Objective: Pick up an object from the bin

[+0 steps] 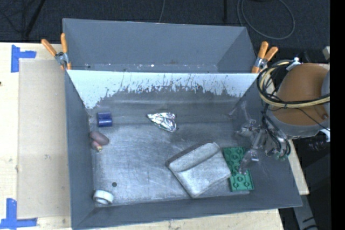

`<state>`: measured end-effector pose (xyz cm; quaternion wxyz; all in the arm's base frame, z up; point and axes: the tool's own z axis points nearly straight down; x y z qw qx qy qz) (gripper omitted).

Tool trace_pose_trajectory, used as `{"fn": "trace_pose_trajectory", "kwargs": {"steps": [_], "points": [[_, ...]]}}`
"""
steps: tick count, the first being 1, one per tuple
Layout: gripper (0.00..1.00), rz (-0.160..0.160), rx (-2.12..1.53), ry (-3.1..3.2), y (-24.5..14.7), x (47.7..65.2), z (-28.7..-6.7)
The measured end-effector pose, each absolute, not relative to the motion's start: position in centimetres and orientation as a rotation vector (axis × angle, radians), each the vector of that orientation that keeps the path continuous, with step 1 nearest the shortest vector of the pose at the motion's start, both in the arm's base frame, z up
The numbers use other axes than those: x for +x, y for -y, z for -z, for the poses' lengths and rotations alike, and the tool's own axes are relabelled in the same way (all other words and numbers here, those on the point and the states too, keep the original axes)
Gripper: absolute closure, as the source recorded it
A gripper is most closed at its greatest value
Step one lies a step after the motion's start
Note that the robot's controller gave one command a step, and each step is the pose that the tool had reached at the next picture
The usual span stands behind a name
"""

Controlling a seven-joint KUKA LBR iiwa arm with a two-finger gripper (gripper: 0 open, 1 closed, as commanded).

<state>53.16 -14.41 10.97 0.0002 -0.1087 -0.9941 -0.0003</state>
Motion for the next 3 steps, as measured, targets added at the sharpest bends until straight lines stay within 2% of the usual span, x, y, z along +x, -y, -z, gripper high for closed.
{"fn": "trace_pose_trajectory", "kwargs": {"steps": [1,2,3], "points": [[0.00,0.016,-0.798,3.045,15.1,51.7,-7.9],[1.00,0.014,-0.799,3.050,15.1,51.8,-7.8],[1.00,-0.001,-0.436,3.119,14.1,54.3,-24.7]]}}
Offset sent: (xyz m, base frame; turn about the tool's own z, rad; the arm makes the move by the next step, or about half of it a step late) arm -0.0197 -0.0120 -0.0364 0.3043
